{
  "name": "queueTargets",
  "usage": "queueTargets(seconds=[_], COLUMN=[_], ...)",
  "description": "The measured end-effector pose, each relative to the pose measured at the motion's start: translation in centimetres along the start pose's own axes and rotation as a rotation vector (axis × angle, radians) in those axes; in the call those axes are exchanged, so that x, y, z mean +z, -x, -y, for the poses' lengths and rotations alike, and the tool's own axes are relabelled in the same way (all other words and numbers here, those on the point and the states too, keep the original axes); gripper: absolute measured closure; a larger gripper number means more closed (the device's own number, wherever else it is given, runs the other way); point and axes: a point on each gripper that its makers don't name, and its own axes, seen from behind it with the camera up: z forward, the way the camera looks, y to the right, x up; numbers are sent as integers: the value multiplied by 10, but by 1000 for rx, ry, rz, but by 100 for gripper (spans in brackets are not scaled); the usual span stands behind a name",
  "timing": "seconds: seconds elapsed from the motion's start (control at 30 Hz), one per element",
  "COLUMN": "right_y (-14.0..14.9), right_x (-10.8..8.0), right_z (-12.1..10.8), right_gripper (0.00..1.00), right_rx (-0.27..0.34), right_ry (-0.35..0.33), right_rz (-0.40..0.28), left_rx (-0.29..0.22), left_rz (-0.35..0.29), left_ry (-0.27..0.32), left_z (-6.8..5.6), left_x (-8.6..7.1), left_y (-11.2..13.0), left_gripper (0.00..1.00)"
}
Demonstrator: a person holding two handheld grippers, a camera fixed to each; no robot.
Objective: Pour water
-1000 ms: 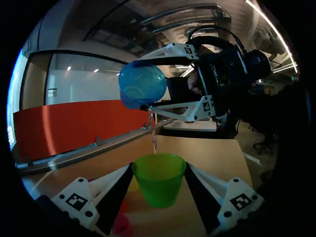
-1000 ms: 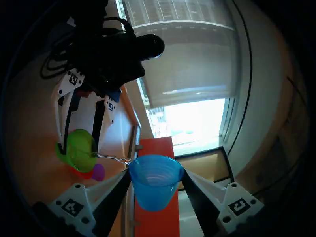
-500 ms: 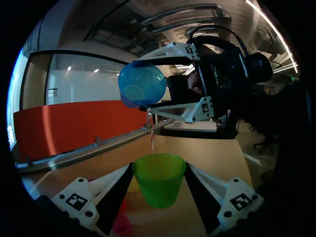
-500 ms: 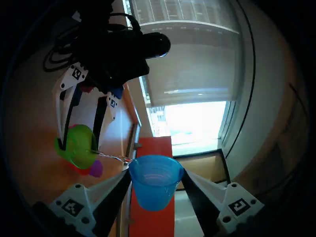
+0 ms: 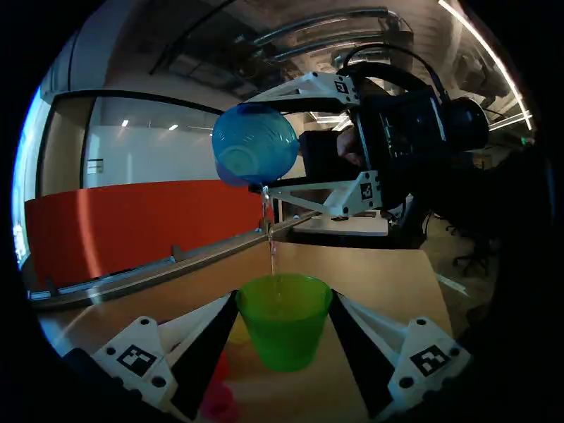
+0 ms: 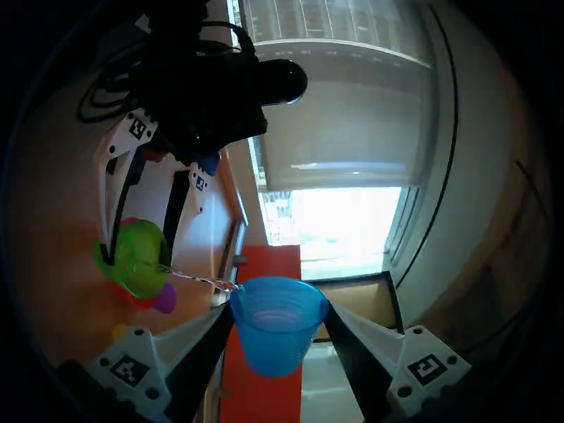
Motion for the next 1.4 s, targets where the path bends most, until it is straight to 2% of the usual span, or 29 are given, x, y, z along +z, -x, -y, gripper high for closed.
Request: queueTargets(seconds=[1.4], right_y=[-6], right_x=[5], right_z=[-5], right_gripper=[8], right_rx=[-111], right_ry=[-3], right_rz=[-3], left_rx=[-16], left_rz=[-17], left_ry=[-15], left_z=[7], left_x=[-2], left_y=[-1], left_gripper=[10])
